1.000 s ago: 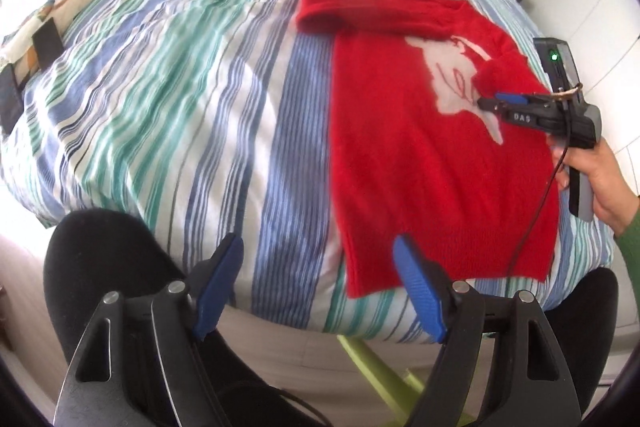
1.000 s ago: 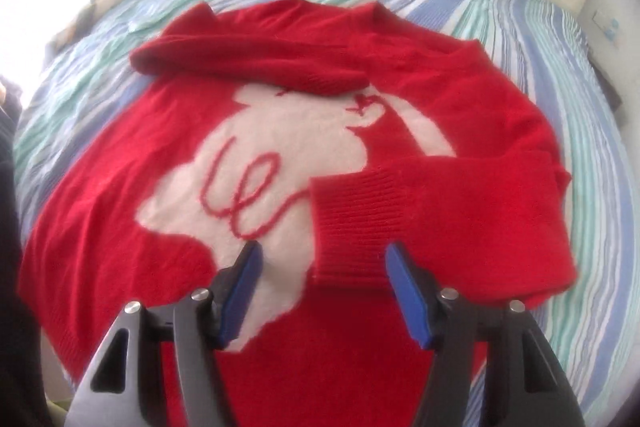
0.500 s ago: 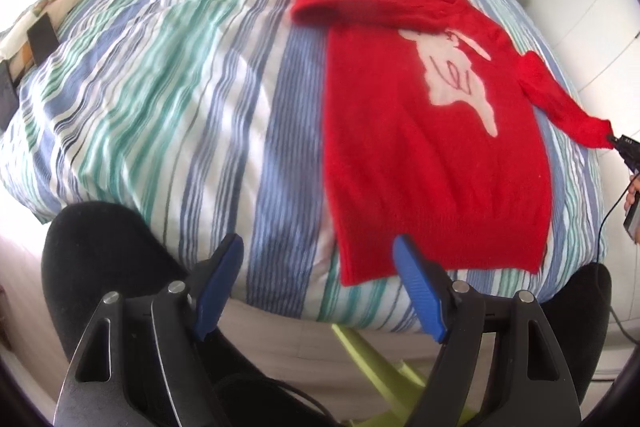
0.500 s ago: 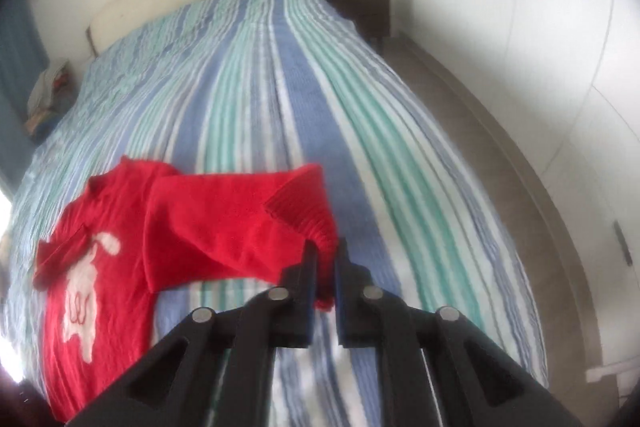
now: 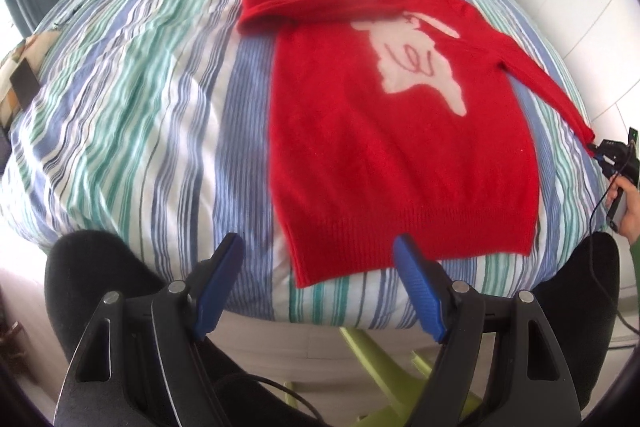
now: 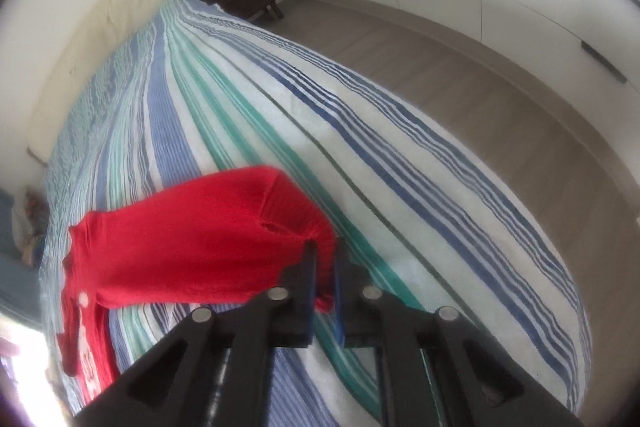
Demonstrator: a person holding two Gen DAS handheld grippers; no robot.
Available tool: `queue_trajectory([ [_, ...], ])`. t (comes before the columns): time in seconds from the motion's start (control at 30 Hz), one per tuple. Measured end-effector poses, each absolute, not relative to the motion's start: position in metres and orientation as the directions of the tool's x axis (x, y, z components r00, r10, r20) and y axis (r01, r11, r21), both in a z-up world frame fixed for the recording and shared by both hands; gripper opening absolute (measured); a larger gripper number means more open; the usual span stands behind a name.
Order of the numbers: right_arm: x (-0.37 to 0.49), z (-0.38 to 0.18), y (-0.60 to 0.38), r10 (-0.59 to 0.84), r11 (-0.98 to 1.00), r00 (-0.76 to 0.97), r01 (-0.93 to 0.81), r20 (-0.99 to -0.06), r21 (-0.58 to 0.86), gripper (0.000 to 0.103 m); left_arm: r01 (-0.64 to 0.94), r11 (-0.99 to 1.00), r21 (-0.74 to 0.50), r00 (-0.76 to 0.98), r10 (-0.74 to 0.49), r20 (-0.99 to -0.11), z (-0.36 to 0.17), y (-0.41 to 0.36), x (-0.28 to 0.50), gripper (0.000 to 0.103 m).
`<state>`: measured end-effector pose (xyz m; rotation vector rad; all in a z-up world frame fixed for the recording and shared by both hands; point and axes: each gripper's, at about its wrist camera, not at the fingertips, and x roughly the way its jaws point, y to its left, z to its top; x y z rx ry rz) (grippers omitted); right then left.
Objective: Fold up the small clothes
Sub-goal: 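Grasp a sleeve cuff with the right gripper and pull it outward straight, then grasp the bunched sleeve on the sweater body with the left gripper and lift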
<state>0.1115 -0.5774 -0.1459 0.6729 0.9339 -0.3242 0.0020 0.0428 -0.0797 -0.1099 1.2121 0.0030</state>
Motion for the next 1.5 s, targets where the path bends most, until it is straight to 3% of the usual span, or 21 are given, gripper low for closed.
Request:
queue_trajectory([
  [0.27, 0.096, -0.143, -0.598, 0.073, 0.656, 0.613, 0.564, -0.787, 0.501, 0.014, -0.106, 0.992, -0.071, 0.337, -0.031, -0.941, -0.088, 0.061, -0.007, 0.079],
  [0.4, 0.093, -0.107, -0.577, -0.023, 0.776, 0.642, 0.495, -0.767, 0.391, 0.017, -0.094, 0.994, -0.059, 0.335, -0.024, -0.942, -0.089, 0.060, 0.000, 0.079],
  [0.47, 0.106, -0.099, -0.556, 0.023, 0.835, 0.652, 0.404, -0.758, 0.373, 0.017, -0.078, 0.996, -0.046, 0.333, -0.017, -0.943, -0.087, 0.056, 0.010, 0.079],
  [0.57, 0.126, -0.115, -0.538, 0.097, 0.858, 0.612, 0.348, -0.785, 0.378, 0.026, -0.039, 0.999, -0.037, 0.366, -0.020, -0.930, -0.069, 0.051, 0.026, 0.079],
  [0.63, 0.131, -0.139, -0.539, 0.090, 0.847, 0.555, 0.394, -0.827, 0.356, 0.026, 0.000, 1.000, -0.018, 0.407, -0.016, -0.913, -0.048, 0.049, 0.037, 0.079],
  [0.7, 0.124, -0.150, -0.543, 0.067, 0.824, 0.568, 0.432, -0.820, 0.366, 0.017, 0.035, 0.999, 0.012, 0.452, -0.006, -0.892, -0.027, 0.050, 0.052, 0.088],
  [0.77, 0.113, -0.141, -0.537, 0.007, 0.833, 0.573, 0.450, -0.819, 0.321, 0.019, 0.085, 0.996, 0.022, 0.488, -0.022, -0.872, -0.010, 0.049, 0.075, 0.097],
  [0.83, 0.104, -0.123, -0.517, -0.016, 0.877, 0.593, 0.395, -0.805, 0.274, 0.019, 0.162, 0.987, 0.017, 0.500, -0.068, -0.863, -0.004, 0.044, 0.111, 0.097],
  [0.87, 0.098, -0.114, -0.504, -0.006, 0.897, 0.613, 0.353, -0.790, 0.267, 0.020, 0.187, 0.982, 0.018, 0.498, -0.079, -0.864, -0.006, 0.043, 0.132, 0.097],
  [0.97, 0.075, -0.098, -0.460, 0.054, 0.942, 0.653, 0.218, -0.755, 0.256, 0.043, 0.187, 0.982, -0.018, 0.442, -0.100, -0.891, -0.026, 0.042, 0.210, 0.097],
  [1.0, 0.067, -0.098, -0.444, 0.074, 0.952, 0.661, 0.177, -0.746, 0.251, 0.045, 0.184, 0.982, -0.045, 0.410, -0.118, -0.904, -0.037, 0.041, 0.235, 0.097],
  [1.07, 0.052, -0.103, -0.415, 0.108, 0.964, 0.661, 0.112, -0.742, 0.240, 0.045, 0.192, 0.979, -0.072, 0.349, -0.137, -0.927, -0.060, 0.035, 0.276, 0.096],
  [1.23, 0.029, -0.113, -0.368, 0.141, 0.975, 0.661, 0.035, -0.737, 0.219, 0.045, 0.262, 0.964, 0.041, 0.287, -0.038, -0.957, -0.118, 0.000, 0.324, 0.092],
  [1.33, 0.028, -0.114, -0.358, 0.130, 0.981, 0.665, 0.022, -0.735, 0.193, 0.045, 0.268, 0.962, 0.047, 0.247, -0.021, -0.969, -0.146, -0.008, 0.333, 0.079],
  [1.37, 0.030, -0.116, -0.358, 0.129, 0.981, 0.658, 0.025, -0.741, 0.194, 0.045, 0.273, 0.962, 0.027, 0.240, -0.041, -0.970, -0.151, -0.010, 0.332, 0.062],
  [1.4, 0.033, -0.120, -0.359, 0.133, 0.979, 0.650, 0.031, -0.748, 0.200, 0.045, 0.287, 0.958, -0.004, 0.250, -0.080, -0.965, -0.153, -0.012, 0.329, 0.029],
  [1.43, 0.034, -0.123, -0.361, 0.135, 0.978, 0.641, 0.038, -0.755, 0.207, 0.045, 0.304, 0.952, -0.029, 0.267, -0.114, -0.957, -0.150, -0.014, 0.324, 0.015],
  [1.5, 0.038, -0.127, -0.364, 0.138, 0.974, 0.629, 0.052, -0.765, 0.219, 0.045, 0.342, 0.940, -0.014, 0.339, -0.138, -0.931, -0.136, -0.020, 0.306, 0.010],
])
